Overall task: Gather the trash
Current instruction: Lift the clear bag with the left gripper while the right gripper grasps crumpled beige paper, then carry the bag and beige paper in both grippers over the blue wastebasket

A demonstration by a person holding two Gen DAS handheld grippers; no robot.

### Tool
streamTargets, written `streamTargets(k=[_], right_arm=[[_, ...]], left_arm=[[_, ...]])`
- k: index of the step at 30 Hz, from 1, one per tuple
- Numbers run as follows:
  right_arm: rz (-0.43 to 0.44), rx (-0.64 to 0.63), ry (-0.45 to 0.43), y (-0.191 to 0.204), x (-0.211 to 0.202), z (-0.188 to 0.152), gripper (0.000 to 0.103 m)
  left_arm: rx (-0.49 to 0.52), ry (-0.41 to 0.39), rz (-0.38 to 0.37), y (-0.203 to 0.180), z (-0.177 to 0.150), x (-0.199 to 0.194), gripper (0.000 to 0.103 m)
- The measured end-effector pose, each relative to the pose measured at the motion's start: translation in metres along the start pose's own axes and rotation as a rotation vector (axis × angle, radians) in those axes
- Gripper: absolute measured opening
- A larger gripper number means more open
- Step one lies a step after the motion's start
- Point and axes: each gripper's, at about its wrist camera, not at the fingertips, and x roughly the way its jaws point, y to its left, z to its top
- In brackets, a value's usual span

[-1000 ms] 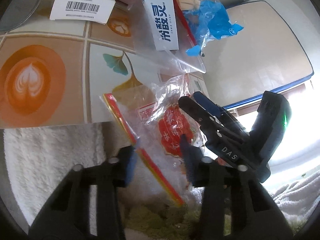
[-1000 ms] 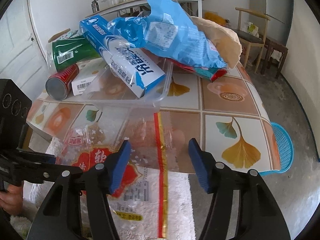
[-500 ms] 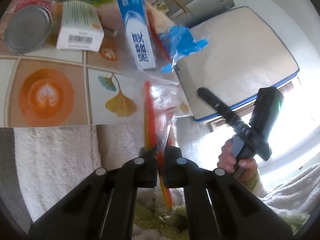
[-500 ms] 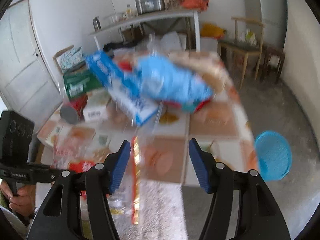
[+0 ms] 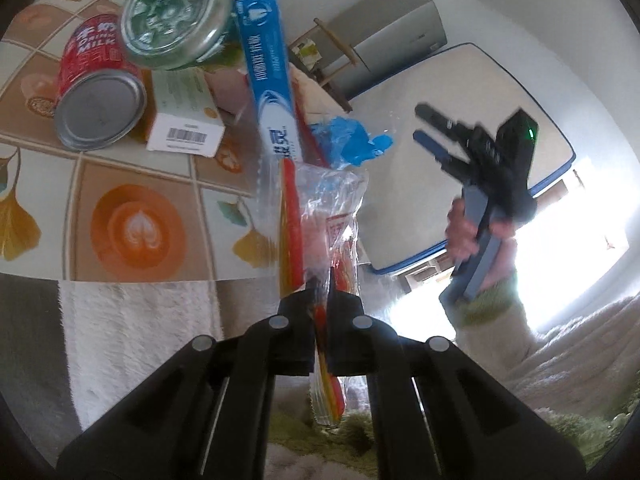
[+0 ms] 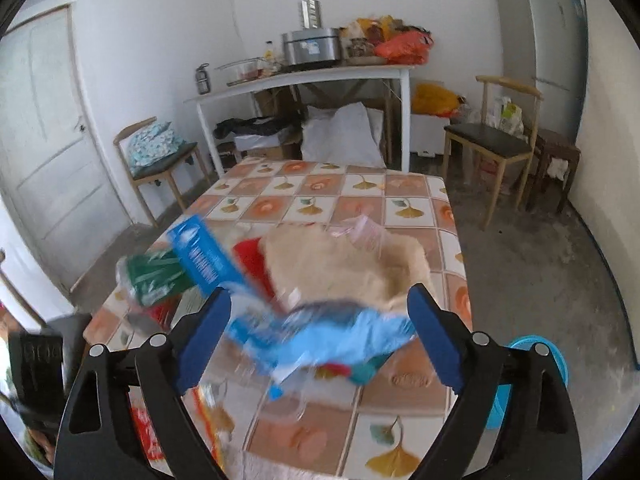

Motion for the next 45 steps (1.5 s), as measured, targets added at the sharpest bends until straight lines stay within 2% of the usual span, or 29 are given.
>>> streamTargets(k=[1, 5, 10, 15, 18, 20, 22, 23, 28, 31, 33, 36, 45], right_arm=[[0.035, 0.024, 0.061, -0.009, 0.012, 0.01, 0.096], [0.081, 0.085, 0.248, -0.032, 0.057, 0.033, 0.096], [0.103, -0.006, 0.449, -0.034, 0.119, 0.046, 0.096], [0.124, -0.015, 0.604, -0.034, 0.156, 0.042, 0.096], [0.103, -0.003, 0.642, -0.034, 0.166, 0.038, 0.095], [0.115, 0.017, 0.64, -0.036, 0.167, 0.038, 0.085], [0.123, 0.049, 0.633, -0.039, 0.166, 0.039, 0.07], [0.132, 0.071, 0.628, -0.042, 0.166, 0.039, 0.067], [0.137, 0.122, 0.614, -0.05, 0.162, 0.036, 0.031], [0.138, 0.137, 0.579, -0.052, 0.152, 0.037, 0.017], [0.134, 0.137, 0.535, -0.053, 0.143, 0.043, 0.01], [0.124, 0.138, 0.453, -0.056, 0.123, 0.055, 0.006], [0.008, 0.077, 0.159, -0.064, 0.04, 0.087, 0.004]], left_arm=[[-0.006, 0.001, -0.003, 0.004, -0.001, -0.004, 0.002], [-0.021, 0.006, -0.009, 0.012, -0.004, -0.007, 0.002], [-0.021, 0.017, -0.011, 0.012, -0.004, -0.01, 0.002], [-0.035, 0.025, -0.012, 0.014, -0.004, -0.004, 0.002], [-0.044, 0.026, -0.008, 0.017, -0.003, 0.001, 0.002], [-0.045, 0.028, -0.008, 0.017, -0.003, 0.0, 0.002], [-0.043, 0.03, -0.007, 0.018, -0.004, 0.0, 0.002], [-0.042, 0.031, -0.008, 0.018, -0.004, 0.001, 0.002], [-0.037, 0.029, -0.003, 0.014, -0.004, -0.002, 0.002], [-0.036, 0.025, 0.002, 0.013, -0.003, -0.002, 0.002], [-0.033, 0.022, 0.006, 0.011, -0.003, -0.003, 0.002], [-0.026, 0.017, 0.016, 0.008, -0.003, -0.004, 0.002], [0.016, -0.02, 0.069, -0.011, -0.006, -0.009, 0.002]])
